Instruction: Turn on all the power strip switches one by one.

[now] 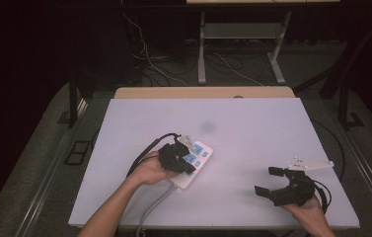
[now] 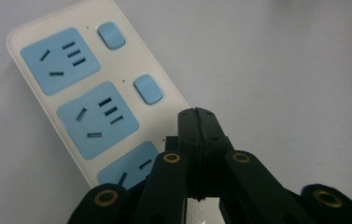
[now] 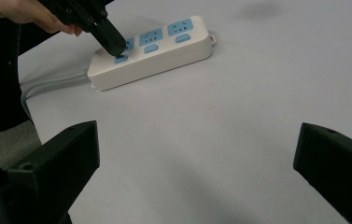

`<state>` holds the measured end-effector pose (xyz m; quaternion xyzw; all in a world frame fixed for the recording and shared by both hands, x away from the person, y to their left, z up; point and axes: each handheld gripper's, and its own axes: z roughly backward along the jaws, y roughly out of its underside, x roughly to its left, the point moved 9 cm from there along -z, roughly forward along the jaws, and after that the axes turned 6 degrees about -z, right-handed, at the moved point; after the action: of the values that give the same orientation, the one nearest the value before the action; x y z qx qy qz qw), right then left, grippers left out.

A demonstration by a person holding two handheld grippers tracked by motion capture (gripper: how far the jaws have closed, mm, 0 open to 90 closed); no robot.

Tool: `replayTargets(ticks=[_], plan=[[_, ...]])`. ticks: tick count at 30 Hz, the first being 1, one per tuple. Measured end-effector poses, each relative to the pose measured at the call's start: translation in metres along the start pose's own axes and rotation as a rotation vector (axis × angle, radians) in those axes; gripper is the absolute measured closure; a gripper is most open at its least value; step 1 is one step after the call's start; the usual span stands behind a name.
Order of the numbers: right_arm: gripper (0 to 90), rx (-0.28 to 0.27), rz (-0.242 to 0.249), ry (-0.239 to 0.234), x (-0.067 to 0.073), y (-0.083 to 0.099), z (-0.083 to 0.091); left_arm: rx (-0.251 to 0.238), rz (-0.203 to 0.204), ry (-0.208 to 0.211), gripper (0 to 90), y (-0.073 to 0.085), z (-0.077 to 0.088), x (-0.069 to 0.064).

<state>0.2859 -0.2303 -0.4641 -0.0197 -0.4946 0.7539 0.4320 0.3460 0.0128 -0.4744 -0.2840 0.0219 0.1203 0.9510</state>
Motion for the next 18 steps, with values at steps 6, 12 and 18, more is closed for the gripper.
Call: replayTargets(ticks=[6,12,18], plan=[[0.2,-0.007,-0.006,0.002,-0.0009,-0.0008,0.0003,-0.013,-0.009,0.002,89.4,0.0009,-0.0006,-0.0003],[0.2,-0.018,-0.020,-0.004,-0.0020,-0.0020,0.0021,-0.011,-0.010,0.011,89.7,0.0016,-0.0016,0.0006],[0.2,-0.035,-0.035,-0.015,-0.0019,-0.0033,0.0047,-0.015,0.000,0.027,89.8,0.0024,-0.0031,0.0022]])
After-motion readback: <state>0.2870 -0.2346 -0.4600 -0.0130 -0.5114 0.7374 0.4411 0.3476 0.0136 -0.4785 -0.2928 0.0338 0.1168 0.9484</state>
